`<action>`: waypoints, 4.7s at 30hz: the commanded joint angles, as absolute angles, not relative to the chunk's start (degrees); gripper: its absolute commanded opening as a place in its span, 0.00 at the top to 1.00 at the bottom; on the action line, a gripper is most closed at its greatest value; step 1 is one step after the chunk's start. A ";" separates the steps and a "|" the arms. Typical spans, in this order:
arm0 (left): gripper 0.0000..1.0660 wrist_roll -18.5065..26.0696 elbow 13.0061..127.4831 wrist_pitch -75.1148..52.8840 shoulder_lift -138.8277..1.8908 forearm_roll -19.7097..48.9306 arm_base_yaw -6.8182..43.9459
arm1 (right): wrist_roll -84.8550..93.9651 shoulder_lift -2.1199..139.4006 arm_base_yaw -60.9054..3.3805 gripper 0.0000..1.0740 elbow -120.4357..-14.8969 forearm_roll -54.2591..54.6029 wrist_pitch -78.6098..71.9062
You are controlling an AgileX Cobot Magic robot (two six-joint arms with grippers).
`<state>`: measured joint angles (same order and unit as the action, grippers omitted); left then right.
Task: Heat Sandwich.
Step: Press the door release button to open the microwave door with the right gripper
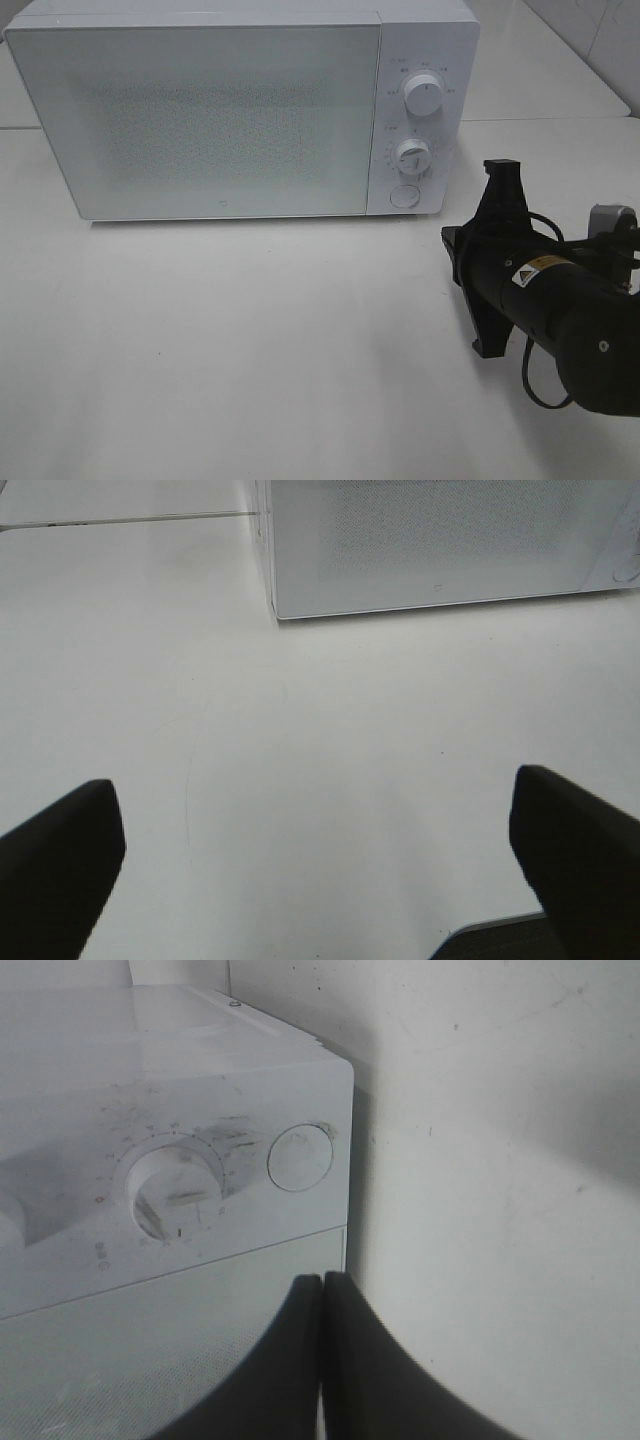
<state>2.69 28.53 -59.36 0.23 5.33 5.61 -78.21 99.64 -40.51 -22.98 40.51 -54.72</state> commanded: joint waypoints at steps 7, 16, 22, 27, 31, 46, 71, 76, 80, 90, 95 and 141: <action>0.03 2.52 28.30 -58.90 1.49 5.61 5.39 | -80.21 105.20 -36.67 1.00 -28.02 34.61 -53.57; 0.03 2.52 28.30 -58.90 1.49 5.61 5.39 | -81.30 110.35 -34.43 1.00 -33.92 32.49 -51.97; 0.03 2.52 28.30 -58.90 1.49 5.61 5.39 | -81.19 112.82 -32.31 1.00 -37.64 31.51 -50.48; 0.03 2.52 28.30 -58.90 1.49 5.61 5.39 | -81.02 114.94 -31.86 1.00 -40.97 31.80 -49.10; 0.03 2.52 28.30 -58.90 1.49 5.56 5.39 | -80.96 116.65 -30.88 1.00 -43.20 31.11 -48.76; 0.03 2.52 28.30 -58.90 1.49 5.56 5.39 | -80.73 119.52 -28.59 0.99 -48.82 30.83 -46.29; 0.03 2.52 28.30 -58.90 1.49 5.56 5.39 | -77.23 119.86 -28.53 0.99 -54.26 31.80 -58.61; 0.03 2.52 28.30 -58.90 1.49 5.56 5.39 | -76.89 122.78 -28.53 1.00 -57.81 31.68 -64.69; 0.03 2.52 28.30 -58.90 1.49 5.56 5.39 | -76.89 124.39 -28.53 1.00 -60.56 31.51 -65.37; 0.03 2.52 28.30 -58.90 1.49 5.56 5.39 | -75.75 124.50 -28.53 1.00 -61.13 31.51 -65.26; 0.03 2.52 28.30 -58.90 1.49 5.56 5.39 | -75.00 124.50 -28.53 0.99 -61.13 31.51 -65.20; 0.03 2.52 28.30 -58.90 1.49 5.56 5.39 | -79.93 114.94 -31.46 0.98 -42.23 28.93 -49.90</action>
